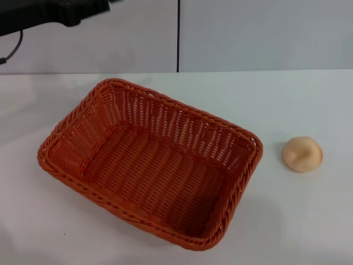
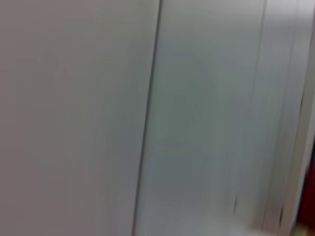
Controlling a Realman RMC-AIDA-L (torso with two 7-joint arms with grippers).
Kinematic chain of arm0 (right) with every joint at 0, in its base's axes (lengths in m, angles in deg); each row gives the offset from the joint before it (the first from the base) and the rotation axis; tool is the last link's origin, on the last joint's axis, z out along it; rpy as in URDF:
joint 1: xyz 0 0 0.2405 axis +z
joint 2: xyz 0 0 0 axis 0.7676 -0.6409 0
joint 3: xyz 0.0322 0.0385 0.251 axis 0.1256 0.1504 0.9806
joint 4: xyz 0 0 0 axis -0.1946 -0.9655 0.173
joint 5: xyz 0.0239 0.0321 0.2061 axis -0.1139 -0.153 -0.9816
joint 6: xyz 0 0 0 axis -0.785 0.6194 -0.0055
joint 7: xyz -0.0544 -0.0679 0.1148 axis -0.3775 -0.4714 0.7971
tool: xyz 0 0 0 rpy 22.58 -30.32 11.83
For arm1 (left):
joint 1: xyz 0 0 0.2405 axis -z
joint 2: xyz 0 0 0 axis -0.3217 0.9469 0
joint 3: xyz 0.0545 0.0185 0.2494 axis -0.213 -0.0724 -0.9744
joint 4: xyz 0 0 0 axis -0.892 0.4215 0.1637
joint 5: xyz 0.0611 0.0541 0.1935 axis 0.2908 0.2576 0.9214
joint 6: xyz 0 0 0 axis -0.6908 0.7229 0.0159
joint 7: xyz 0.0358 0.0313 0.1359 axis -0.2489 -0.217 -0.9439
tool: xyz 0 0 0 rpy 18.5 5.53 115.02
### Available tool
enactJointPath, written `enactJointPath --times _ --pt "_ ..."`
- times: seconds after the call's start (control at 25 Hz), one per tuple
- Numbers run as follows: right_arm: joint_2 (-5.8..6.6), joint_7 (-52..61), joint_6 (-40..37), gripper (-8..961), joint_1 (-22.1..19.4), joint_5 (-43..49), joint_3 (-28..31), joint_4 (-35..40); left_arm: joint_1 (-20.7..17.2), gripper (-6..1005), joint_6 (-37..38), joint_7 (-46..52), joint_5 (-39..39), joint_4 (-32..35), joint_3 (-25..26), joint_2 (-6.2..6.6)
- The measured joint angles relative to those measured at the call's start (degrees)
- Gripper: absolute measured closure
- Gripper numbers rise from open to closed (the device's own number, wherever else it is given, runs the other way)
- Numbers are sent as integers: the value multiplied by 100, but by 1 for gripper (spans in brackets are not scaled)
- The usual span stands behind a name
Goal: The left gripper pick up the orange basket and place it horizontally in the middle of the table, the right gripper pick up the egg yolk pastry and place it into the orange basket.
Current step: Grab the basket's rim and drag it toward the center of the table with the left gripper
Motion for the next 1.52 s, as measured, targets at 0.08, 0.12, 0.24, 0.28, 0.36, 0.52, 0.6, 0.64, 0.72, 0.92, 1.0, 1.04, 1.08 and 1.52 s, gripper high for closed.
enactJointPath --times 0.08,0.12,0.24,0.28,0.36,0.52,0.6,0.64,0.72,0.92,1.0,1.04,1.08,1.52 --pt "5 0 9 129 18 -4 5 20 50 429 6 255 298 171 17 4" --pt "5 0 9 129 18 -4 5 20 107 429 41 581 712 397 37 6" --pt "9 0 73 129 56 -7 11 67 260 427 263 1341 1724 1003 68 -10" --pt "9 0 113 130 75 -8 11 85 260 426 263 1341 1724 1003 68 -10" --pt "11 0 196 130 115 -9 13 101 330 426 460 1684 2164 1433 77 -74" --pt "11 0 257 131 156 -11 14 113 276 413 557 1800 2386 1694 70 -223" --pt "11 0 304 131 163 -11 15 135 211 406 548 1818 2526 1622 -8 -264" --pt "11 0 324 131 165 -11 14 146 201 402 531 1825 2707 1446 -133 -267" --pt "15 0 352 131 172 -11 15 167 216 369 529 1829 2805 1379 -167 -268" --pt "21 0 371 132 216 -11 14 203 355 286 515 1824 3258 1149 -293 -275" --pt "21 0 376 133 242 -11 14 217 449 253 478 1834 3466 1076 -303 -276" --pt "21 0 376 133 242 -11 14 217 449 237 478 1834 3466 1076 -303 -276" --pt "20 0 378 133 249 -11 13 219 479 220 463 1854 3565 1061 -303 -278" --pt "3 0 471 135 258 8 -19 216 611 223 142 2079 4205 723 -322 -305"
